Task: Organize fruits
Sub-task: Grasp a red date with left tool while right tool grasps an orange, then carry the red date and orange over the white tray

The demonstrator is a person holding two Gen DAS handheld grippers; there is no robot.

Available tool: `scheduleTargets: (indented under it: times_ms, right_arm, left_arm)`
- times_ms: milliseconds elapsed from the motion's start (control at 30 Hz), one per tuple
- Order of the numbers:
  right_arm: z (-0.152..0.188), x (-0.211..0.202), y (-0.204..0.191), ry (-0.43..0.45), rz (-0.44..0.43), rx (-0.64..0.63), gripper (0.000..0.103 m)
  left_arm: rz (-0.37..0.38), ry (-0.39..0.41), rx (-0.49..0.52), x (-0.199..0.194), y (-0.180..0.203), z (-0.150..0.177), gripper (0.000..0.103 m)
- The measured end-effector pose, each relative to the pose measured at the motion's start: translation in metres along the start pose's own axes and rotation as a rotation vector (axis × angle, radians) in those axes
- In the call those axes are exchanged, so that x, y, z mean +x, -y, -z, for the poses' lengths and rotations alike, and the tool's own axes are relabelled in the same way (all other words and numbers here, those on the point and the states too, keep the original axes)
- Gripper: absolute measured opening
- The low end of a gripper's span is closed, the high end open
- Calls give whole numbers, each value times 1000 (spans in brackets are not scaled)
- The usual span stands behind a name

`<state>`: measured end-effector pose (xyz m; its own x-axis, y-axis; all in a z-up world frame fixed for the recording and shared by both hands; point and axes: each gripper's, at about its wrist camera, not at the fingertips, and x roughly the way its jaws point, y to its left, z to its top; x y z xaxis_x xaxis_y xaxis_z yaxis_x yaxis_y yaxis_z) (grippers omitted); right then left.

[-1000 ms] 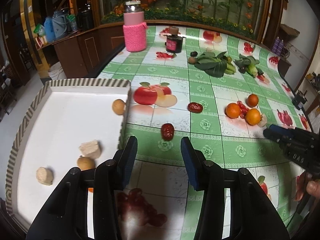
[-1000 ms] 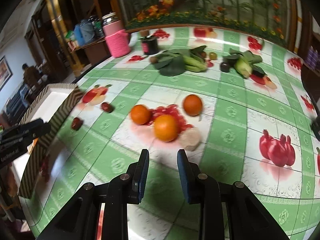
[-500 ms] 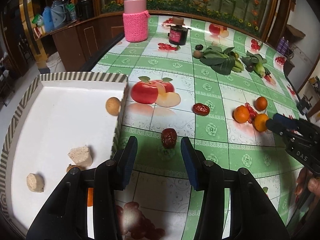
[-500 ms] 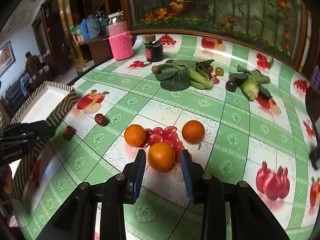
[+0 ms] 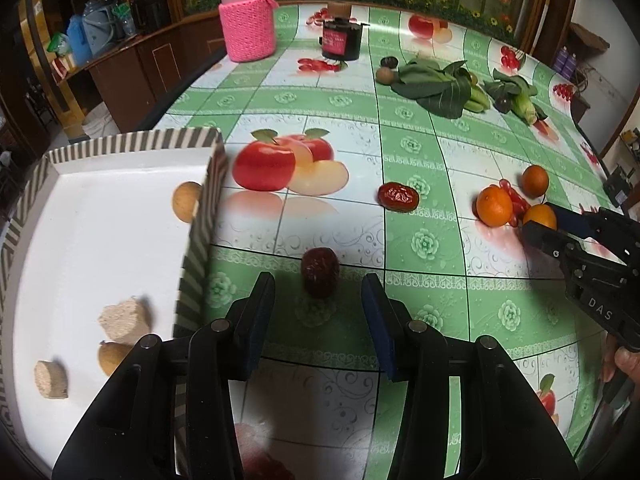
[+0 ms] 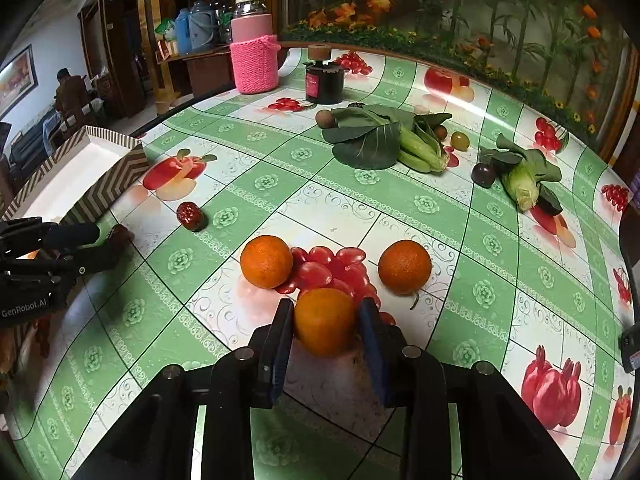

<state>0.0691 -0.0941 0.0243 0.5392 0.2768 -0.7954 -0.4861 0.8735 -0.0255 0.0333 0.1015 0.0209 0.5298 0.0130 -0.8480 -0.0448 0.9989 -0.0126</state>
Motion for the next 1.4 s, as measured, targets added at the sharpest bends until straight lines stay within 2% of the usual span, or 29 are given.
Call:
scheduleTargets:
  times_ms: [167,300,367,400,467,633,1000,1400]
  right_arm:
    - [4,-6,7,23,-37,42,31]
    - [6,-15,12,38,-77,83,31]
    - [7,-23,13,55,-112,104,31]
    - [7,-26,13,63,-128,114,31]
    - [9,-34,12,82,-152,139,31]
    - [15,-49,-1,120,-184,141,31]
    - [25,-66,-40,150,-228,116,31]
    - [19,-74,-108,156,-310,69,31]
  left_arm:
    - [-12,-13,4,10,0,-3,45]
    - [-2,5,11,12,3,-4,45]
    - [2,20,10,13,2,-5,39]
    - [1,28,9,12,2,-5,27]
    - [17,30,-4,11,-2,-4,20]
    - [56,28,-14,0,-11,4,20]
    - [113,104,8,-53,-19,27,20]
    - [9,165,-58,-89,-75,50,20]
